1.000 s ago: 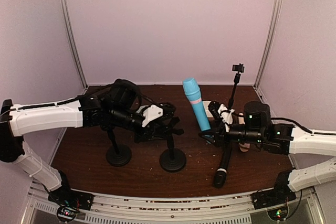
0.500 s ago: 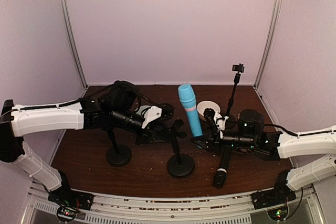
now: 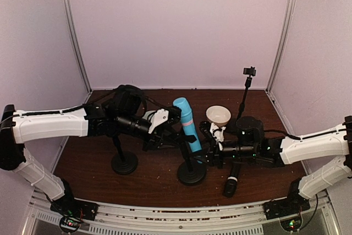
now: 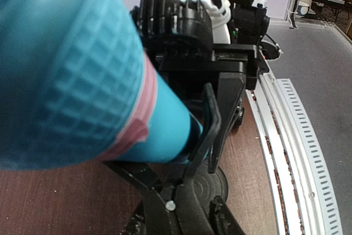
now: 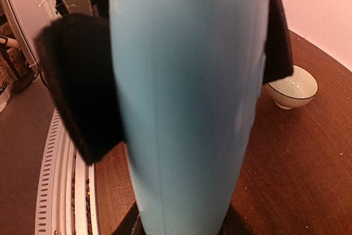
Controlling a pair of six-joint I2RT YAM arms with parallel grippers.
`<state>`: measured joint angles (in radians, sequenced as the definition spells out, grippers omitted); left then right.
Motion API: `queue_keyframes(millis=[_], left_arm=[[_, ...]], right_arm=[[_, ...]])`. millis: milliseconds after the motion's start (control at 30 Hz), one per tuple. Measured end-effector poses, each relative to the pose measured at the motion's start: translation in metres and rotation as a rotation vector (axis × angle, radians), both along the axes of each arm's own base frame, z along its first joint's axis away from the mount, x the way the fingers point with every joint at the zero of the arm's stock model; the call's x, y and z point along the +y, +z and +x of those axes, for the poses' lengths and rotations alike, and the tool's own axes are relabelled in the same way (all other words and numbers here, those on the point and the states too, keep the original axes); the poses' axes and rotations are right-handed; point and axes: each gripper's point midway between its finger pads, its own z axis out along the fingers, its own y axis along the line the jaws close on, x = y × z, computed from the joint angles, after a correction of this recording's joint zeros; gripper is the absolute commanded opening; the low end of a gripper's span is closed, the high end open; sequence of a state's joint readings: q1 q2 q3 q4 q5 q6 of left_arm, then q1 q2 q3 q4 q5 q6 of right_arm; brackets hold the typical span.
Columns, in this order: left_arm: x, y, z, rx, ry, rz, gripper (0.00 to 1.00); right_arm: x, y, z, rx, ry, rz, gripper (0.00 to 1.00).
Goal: Attach the microphones to the stand
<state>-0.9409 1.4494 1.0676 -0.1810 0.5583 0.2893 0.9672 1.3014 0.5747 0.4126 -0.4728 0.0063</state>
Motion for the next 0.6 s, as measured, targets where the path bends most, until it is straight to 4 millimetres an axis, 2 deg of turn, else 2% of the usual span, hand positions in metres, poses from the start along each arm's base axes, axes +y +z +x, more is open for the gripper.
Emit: queue_keyframes(millis=[167,333,600], left_arm=[[0.001,-0.002,0.0,0.008,0.005,0.007,0.46],[-0.001,0.005,0.005,0.003,0.034,-0.016,0.62],[0.004,0.038,0.013,-0.066,0.104,-0.097,0.67]], right_arm=[[0.003,-0.003,0.001,0.006,-0.005,-0.019,0.11],[0.001,-0.009,0.003,-0.005,-0.021,-0.05,0.11],[0.002,-0.009,-0.001,-0.029,-0.006,-0.062,0.11]])
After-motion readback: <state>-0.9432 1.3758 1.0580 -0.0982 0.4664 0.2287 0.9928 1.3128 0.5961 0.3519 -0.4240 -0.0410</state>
